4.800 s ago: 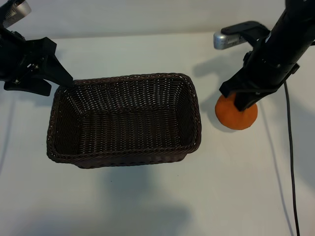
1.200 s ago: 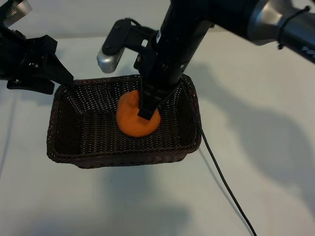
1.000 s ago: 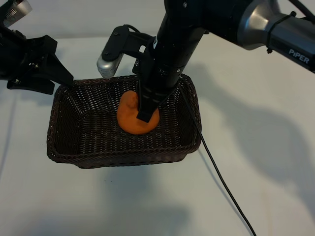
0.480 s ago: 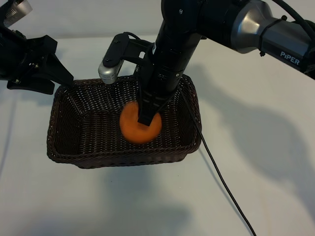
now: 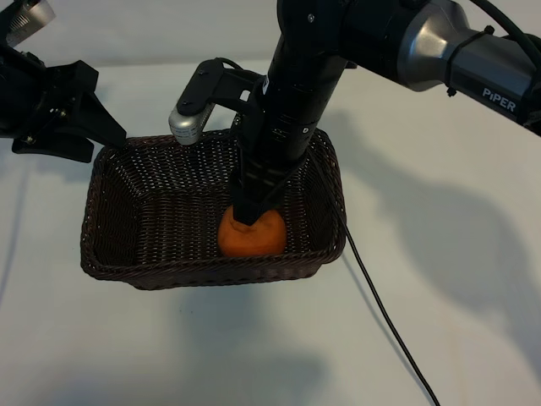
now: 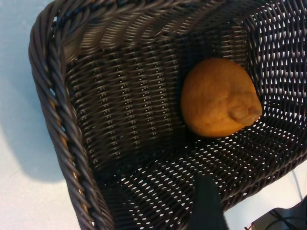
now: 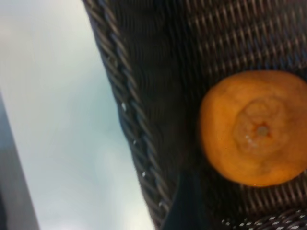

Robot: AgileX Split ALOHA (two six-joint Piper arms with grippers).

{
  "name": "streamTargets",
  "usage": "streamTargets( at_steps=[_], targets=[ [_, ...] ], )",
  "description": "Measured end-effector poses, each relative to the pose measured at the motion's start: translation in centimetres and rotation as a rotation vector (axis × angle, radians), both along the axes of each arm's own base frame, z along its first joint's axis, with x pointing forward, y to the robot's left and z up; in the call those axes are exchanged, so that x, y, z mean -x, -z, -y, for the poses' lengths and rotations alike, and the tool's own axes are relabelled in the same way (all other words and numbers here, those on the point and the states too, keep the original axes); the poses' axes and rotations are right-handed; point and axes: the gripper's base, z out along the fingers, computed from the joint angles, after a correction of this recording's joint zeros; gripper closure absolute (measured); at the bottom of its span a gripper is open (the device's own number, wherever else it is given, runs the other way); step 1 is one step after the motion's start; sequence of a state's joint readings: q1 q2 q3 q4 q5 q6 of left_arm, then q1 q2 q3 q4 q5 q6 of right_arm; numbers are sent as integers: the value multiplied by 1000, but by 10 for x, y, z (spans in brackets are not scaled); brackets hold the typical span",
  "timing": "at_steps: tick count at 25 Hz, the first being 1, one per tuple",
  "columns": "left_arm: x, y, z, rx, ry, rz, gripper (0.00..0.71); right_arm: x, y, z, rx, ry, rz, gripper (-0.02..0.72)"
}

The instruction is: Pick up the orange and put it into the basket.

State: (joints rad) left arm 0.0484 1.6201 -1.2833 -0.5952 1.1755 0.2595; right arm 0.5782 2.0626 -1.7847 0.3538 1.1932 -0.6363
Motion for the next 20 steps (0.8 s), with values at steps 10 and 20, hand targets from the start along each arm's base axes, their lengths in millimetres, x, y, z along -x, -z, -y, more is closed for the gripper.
streamTargets(
  at_steps=[10,20],
  targets=[
    [0,0,0,0,0,0,185,8,-42,7,-28,3,82,135],
    [0,0,0,5,-1,0,185,16,-76,15,-59,19,157,137]
  ],
)
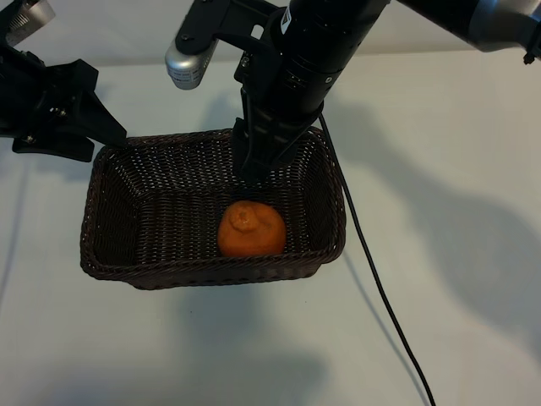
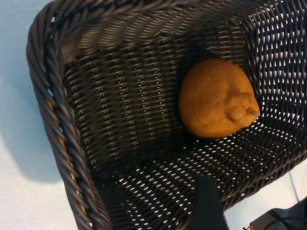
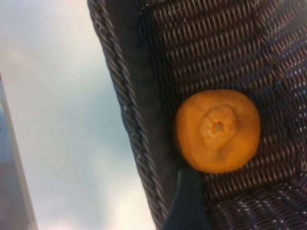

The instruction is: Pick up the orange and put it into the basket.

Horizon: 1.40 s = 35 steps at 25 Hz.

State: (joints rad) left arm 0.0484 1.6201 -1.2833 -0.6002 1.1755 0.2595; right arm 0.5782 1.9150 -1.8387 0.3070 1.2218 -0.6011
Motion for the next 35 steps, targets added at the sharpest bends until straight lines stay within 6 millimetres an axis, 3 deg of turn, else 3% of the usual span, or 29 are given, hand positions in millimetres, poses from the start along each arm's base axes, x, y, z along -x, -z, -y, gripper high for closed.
streamTargets(
  at_steps=[7,11,16,27,35],
  targets=[
    [0,0,0,2,0,0,185,-16,-2,24,-24,105,-24,137],
    [0,0,0,1,1,1,185,-22,-16,47,-59,166,-8,137],
    [0,0,0,-1,9,5,185,-15,-35,67,-87,205,24,137],
    [0,0,0,-1,11,7,185,13,0,129,5,288,-93,137],
    [0,0,0,-1,12,8,185,30,-7,151,-68,313,-99,137]
  ],
)
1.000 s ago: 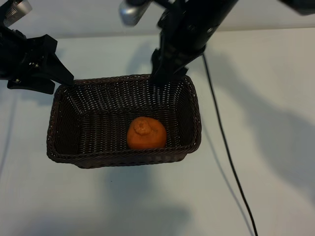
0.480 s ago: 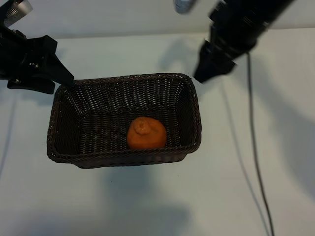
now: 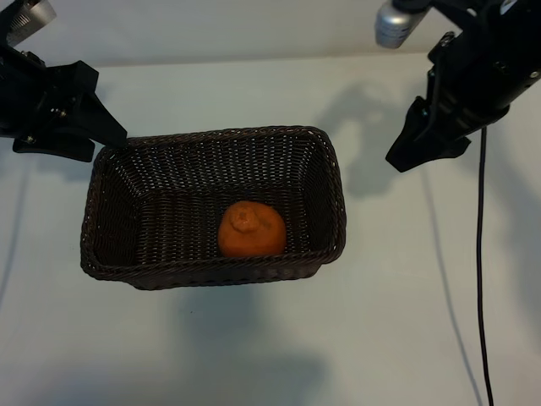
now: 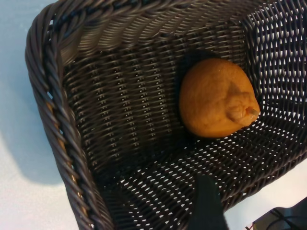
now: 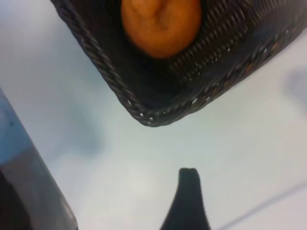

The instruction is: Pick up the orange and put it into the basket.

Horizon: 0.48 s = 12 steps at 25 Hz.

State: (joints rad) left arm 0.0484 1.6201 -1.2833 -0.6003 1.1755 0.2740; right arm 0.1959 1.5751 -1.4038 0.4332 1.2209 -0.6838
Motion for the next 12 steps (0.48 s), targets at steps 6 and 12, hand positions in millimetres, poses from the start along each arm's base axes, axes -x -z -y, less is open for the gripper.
streamTargets(
  at_steps=[6,12],
  targets=[
    [0,0,0,0,0,0,185,7,-10,3,0,-6,38,155],
    [0,0,0,0,1,1,185,13,-24,24,-1,56,85,176]
  ],
)
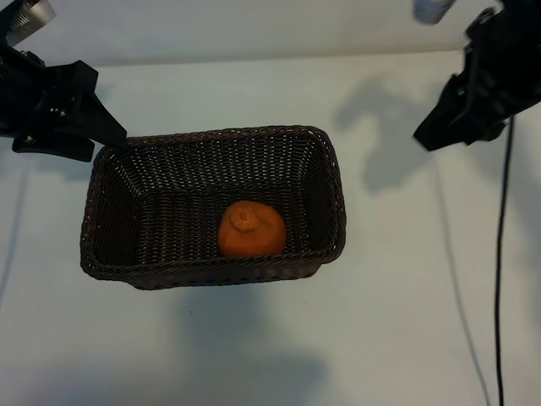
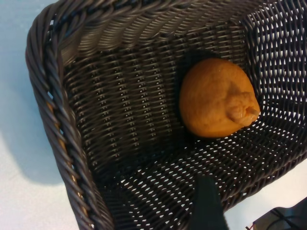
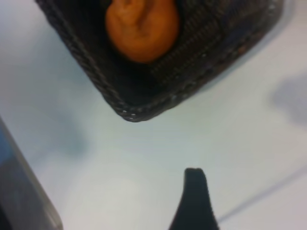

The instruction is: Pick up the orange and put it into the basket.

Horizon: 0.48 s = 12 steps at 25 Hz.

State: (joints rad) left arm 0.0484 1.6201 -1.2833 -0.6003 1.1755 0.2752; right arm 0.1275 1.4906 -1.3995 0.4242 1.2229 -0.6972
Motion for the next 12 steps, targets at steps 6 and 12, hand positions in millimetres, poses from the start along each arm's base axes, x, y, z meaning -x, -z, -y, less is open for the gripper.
streamTargets(
  at_steps=[6,12],
  targets=[
    [0,0,0,0,0,0,185,6,-11,8,-25,27,34,178],
    [0,0,0,0,0,0,186,10,-16,8,-32,27,48,178]
  ],
)
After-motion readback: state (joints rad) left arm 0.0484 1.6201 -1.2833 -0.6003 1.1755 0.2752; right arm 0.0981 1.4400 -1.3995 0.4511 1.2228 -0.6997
